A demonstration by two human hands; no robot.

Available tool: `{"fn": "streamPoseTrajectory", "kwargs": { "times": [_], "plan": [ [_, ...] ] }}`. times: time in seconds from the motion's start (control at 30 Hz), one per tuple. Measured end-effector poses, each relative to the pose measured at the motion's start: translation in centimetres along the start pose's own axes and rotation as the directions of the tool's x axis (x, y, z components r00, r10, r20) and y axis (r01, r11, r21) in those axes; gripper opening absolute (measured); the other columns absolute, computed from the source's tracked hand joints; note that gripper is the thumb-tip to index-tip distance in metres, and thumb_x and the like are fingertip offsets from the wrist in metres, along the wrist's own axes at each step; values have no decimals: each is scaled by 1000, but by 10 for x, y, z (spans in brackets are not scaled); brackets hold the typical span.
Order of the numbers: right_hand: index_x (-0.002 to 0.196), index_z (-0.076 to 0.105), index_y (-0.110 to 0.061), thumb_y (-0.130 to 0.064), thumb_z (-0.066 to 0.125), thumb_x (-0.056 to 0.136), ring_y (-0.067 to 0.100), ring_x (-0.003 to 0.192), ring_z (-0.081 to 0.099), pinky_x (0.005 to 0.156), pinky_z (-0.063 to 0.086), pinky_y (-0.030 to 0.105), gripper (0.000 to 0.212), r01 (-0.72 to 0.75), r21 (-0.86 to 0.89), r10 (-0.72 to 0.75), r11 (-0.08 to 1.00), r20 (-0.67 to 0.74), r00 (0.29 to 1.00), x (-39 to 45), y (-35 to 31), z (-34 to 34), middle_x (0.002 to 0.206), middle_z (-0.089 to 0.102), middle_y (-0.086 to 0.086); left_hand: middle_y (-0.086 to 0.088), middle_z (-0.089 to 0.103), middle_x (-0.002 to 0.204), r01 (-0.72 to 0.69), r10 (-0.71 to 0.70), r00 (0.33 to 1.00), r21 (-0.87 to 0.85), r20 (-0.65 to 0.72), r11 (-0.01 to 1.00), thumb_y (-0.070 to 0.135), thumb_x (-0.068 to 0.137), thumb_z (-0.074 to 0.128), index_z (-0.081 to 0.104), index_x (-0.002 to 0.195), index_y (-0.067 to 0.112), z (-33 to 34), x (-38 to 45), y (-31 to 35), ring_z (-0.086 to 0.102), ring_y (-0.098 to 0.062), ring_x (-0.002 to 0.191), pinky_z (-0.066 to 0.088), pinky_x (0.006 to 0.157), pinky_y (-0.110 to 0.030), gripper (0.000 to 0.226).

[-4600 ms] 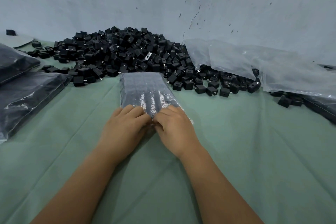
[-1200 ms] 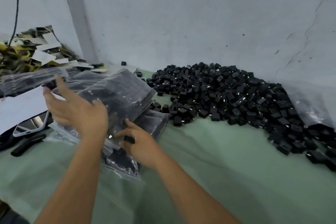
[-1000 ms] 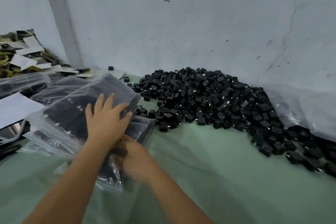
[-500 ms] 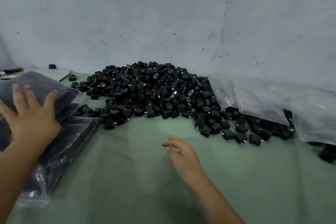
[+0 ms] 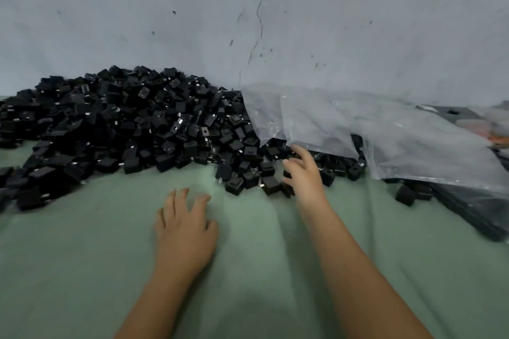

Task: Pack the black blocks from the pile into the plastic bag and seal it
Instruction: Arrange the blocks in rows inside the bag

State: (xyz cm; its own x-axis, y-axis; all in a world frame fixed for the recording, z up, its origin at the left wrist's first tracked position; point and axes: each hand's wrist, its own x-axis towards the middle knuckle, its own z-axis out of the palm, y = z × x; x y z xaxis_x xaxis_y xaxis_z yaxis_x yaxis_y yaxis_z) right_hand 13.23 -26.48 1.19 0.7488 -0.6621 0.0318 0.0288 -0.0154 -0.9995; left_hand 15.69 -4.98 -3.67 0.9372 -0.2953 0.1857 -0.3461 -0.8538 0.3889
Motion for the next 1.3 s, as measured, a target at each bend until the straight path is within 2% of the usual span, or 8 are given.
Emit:
{"fn": "streamPoseTrajectory", "kwargs": {
  "times": [0.1,0.3,0.47,0.63,0.8,1.0,1.2,1.3],
  "plan": [
    [129,51,-40,-14,54,96,17,105,56,80,54,27,42,-54,212,49,976,26,998,28,-4,2,117,51,-1,1,29,153,6,-6,1000,11,14,1000,38,94,38,39,139,37,5,9,0,19,-18,144,13,117,-40,45],
    [140,40,-6,-14,46,100,23,124,51,98,41,29,42,-124,284,148,951,-65,987,40,-10,26,131,52,6,6,36,144,6,-5,1000,59,-25,998,39,92,38,43,132,39,9,10,-2,28,-16,136,18,112,-38,40],
    [115,67,-15,-15,53,96,2,75,61,69,47,14,24,81,314,32,946,-337,941,-27,-10,68,89,68,0,4,58,125,-62,45,993,-160,-106,985,29,94,48,67,112,22,4,13,-6,48,-16,121,29,105,-34,27],
    [88,66,-25,-4,56,91,-2,81,63,77,48,13,23,66,158,-51,985,-99,994,-121,14,102,88,69,-8,4,70,94,27,-175,981,-847,-79,532,24,105,36,70,93,19,-14,-2,-5,64,-13,95,47,84,-21,36],
    [112,70,-28,-16,54,92,-1,96,61,86,44,11,28,232,-278,-143,932,305,941,-179,33,92,107,70,-13,3,69,88,169,-233,966,-951,108,259,20,100,51,67,106,26,-29,-28,-19,64,-8,76,53,69,-22,18],
    [95,68,-31,-20,45,85,6,77,57,70,47,25,27,370,-330,-382,869,29,924,-208,23,71,87,62,-14,8,68,81,233,-159,971,-847,177,479,1,97,50,53,130,27,-52,-77,-40,63,1,59,53,56,-17,42],
    [104,71,-23,-11,50,92,7,109,49,89,40,20,26,364,-542,-256,758,266,929,-204,22,57,110,56,-12,-10,72,82,409,-201,907,-658,370,633,1,81,67,25,150,23,-102,-124,-79,68,-20,61,52,51,-28,84],
    [110,69,-21,-13,48,93,14,114,47,96,39,26,28,435,-664,-263,608,349,900,-210,23,62,119,57,-7,-4,65,115,298,-296,954,-175,37,938,12,84,61,4,157,26,-111,-129,-86,62,-26,94,50,78,-36,94]
  ]
}}
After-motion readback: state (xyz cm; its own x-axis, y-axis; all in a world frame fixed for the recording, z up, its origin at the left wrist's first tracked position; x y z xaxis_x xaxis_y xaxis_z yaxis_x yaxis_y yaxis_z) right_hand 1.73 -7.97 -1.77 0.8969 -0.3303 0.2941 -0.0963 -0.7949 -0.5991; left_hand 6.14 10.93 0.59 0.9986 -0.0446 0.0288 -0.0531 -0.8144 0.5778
